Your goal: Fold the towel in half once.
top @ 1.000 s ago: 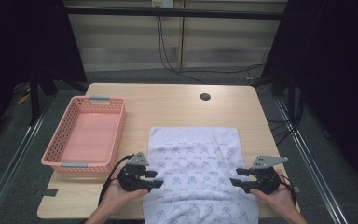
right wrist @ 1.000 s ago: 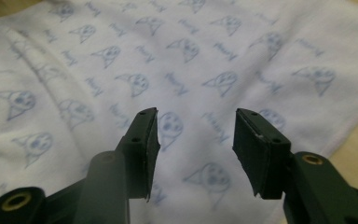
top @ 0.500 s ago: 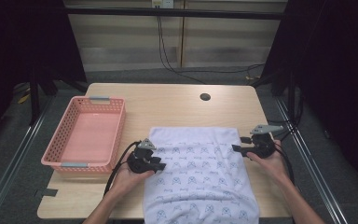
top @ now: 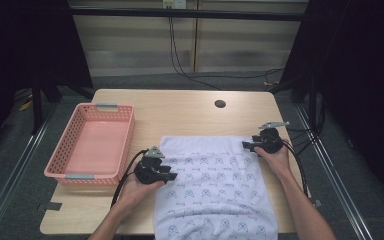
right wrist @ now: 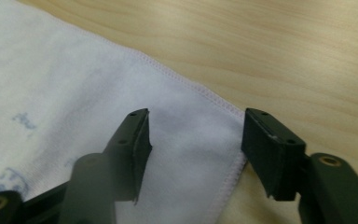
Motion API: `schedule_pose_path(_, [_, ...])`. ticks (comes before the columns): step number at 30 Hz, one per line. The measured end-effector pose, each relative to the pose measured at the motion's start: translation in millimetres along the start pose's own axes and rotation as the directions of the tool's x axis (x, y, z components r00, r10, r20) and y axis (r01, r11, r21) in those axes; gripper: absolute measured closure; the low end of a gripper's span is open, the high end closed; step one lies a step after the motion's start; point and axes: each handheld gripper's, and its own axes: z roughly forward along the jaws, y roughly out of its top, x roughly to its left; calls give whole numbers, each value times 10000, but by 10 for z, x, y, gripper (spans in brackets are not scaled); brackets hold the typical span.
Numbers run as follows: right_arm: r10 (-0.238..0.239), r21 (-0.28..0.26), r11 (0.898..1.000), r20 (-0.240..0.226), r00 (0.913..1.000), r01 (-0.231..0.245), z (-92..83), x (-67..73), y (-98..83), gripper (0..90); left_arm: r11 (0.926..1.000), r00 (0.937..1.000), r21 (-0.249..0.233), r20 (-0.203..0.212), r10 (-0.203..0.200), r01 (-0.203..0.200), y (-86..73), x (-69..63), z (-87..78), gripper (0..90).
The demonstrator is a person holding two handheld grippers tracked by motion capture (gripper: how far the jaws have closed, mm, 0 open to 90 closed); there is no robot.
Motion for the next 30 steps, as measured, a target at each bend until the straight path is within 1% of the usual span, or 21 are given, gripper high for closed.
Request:
schedule_pose_path(1, [-168,30,9999,140,9998,168,-7,21,-9,501,9999,9997,-151,-245,-87,83,12,15,-19,570])
schedule_pose_path(2, [-259,80,9996,132,9996,258,-20,35,-14,577,9997,9993,-190,-340,-184,177,41,44,-33,564])
schedule_pose_path(3, [-266,97,9996,49,9996,266,-36,37,-18,697,9993,9989,-311,-421,-230,217,66,63,-43,555])
schedule_pose_path(5, [-145,84,9999,-110,9998,145,-56,38,-38,776,9975,9980,-671,-579,-272,233,119,103,-50,550])
schedule_pose_path(6, [-19,75,10000,-200,9998,20,-66,34,-46,809,9970,9975,-705,-605,-367,324,157,134,-37,544])
schedule_pose_path(8, [203,-40,9998,-233,9995,-204,-97,15,-57,874,9942,9951,-1052,-926,-334,236,230,171,24,542])
schedule_pose_path(9, [351,-99,9993,-385,9986,-355,-118,4,-55,878,9952,9953,-944,-905,-340,254,267,193,65,544])
schedule_pose_path(11, [436,-260,9987,-450,9980,-448,-169,-5,-38,884,9967,9940,-808,-1078,-193,106,325,224,136,537])
schedule_pose_path(14, [243,-372,9990,-581,9980,-264,-272,23,-24,886,9955,9914,-864,-1209,-492,389,399,340,194,522])
schedule_pose_path(15, [204,-404,9989,-570,9982,-227,-292,29,-27,886,9940,9890,-905,-1286,-731,617,411,383,208,516])
schedule_pose_path(16, [223,-438,9987,-584,9980,-248,-319,35,-37,887,9945,9888,-812,-1285,-761,660,413,437,216,511])
schedule_pose_path(17, [234,-508,9984,-621,9978,-265,-339,38,-48,887,9934,9856,-849,-1436,-889,772,407,474,236,506])
schedule_pose_path(19, [176,-586,9981,-666,9976,-215,-361,45,-63,886,9948,9776,-615,-1897,-916,812,373,563,278,474])
schedule_pose_path(20, [211,-605,9978,-689,9974,-253,-362,47,-67,886,9931,9775,-545,-1785,-1124,1042,336,621,314,462])
schedule_pose_path(21, [199,-620,9978,-716,9972,-244,-355,50,-67,885,9914,9777,-721,-1721,-1200,1090,310,649,333,462])
schedule_pose_path(23, [168,-599,9980,-707,9974,-210,-337,58,-67,885,9914,9759,-719,-1817,-1209,1095,320,669,326,464])
schedule_pose_path(24, [111,-590,9981,-733,9973,-155,-324,60,-67,885,9910,9740,-727,-1892,-1246,1127,323,668,331,430])
schedule_pose_path(26, [132,-581,9982,-761,9970,-177,-312,62,-67,884,9932,9727,-733,-2072,-1042,908,316,666,366,418])
schedule_pose_path(27, [122,-532,9984,-773,9969,-164,-298,66,-67,885,9934,9703,-764,-2201,-1009,859,320,669,375,418])
schedule_pose_path(29, [44,-519,9986,-787,9969,-85,-281,70,-66,884,9945,9688,-664,-2290,-945,814,356,698,398,412])
schedule_pose_path(30, [66,-473,9988,-806,9967,-105,-274,81,-62,884,9922,9671,-833,-2296,-1095,926,370,703,421,412])
